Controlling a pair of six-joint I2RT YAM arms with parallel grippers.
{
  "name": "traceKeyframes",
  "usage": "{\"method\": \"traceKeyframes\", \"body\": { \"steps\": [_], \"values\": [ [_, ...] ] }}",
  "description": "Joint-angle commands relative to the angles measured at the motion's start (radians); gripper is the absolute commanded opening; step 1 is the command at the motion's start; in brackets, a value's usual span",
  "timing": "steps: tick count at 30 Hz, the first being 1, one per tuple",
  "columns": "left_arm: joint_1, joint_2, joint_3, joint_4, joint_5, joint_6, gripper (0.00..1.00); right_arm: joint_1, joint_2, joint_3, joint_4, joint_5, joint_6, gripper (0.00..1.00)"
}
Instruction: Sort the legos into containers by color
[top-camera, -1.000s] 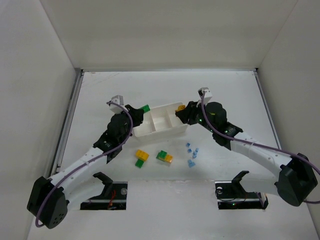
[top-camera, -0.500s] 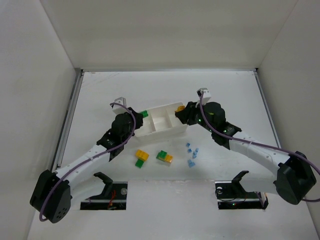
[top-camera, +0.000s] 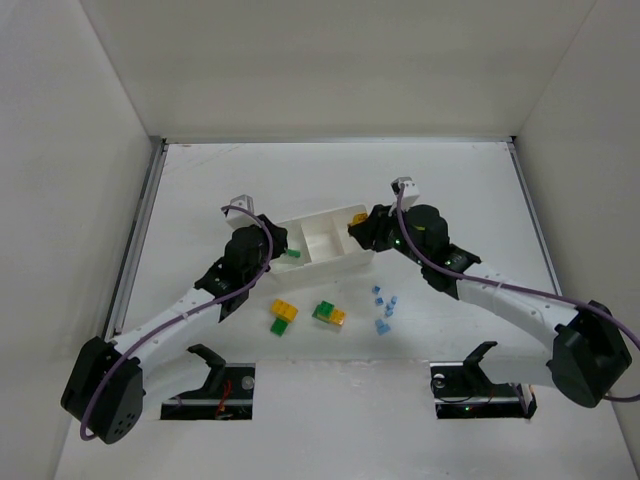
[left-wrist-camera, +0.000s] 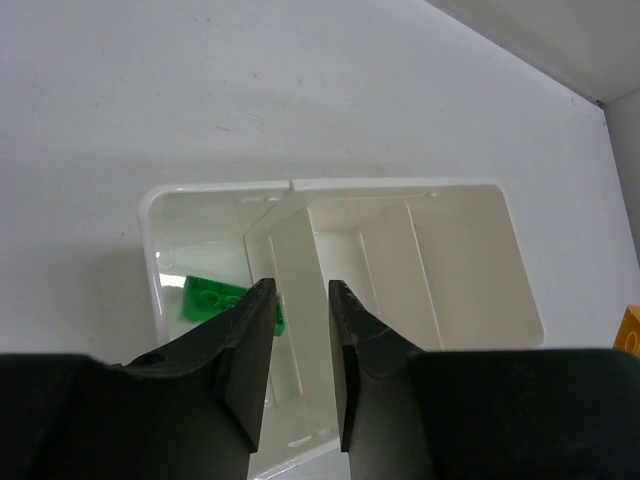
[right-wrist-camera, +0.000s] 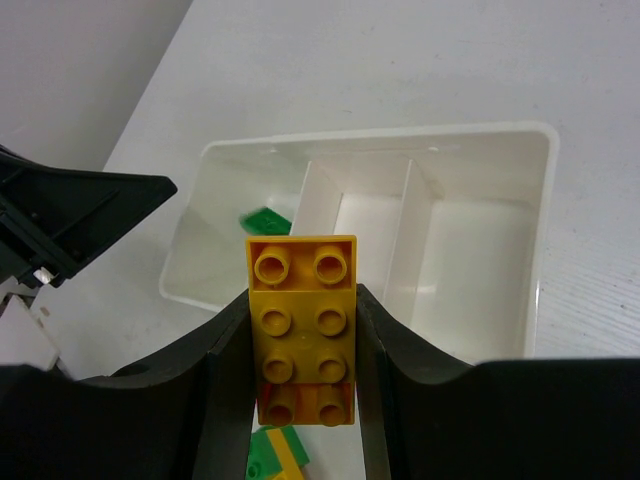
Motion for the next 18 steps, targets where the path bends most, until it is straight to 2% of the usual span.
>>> {"method": "traceKeyframes", "body": {
  "steps": [1, 3, 12, 18],
  "values": [
    [-0.002, -0.018, -0.002, 0.021, -0.014, 0.012, 0.27, 0.010, 0.004, 0.023, 0.069, -0.005, -0.007, 0.19],
    [0.003, -0.024, -0.002, 0.016, -0.014, 0.004, 0.30, 0.010, 0.004, 0.023, 0.069, -0.005, -0.007, 0.19],
    [-0.082, -0.058, 0.043, 0.009, 0.026, -0.071, 0.29, 0.017, 0.012, 0.017, 0.109, -0.041, 0.031, 0.20],
    [-0.160, -0.017, 0.064, 0.096, 0.086, -0.212, 0.41, 0.001, 0.033, -0.017, 0.234, -0.188, 0.161, 0.22]
  ]
}}
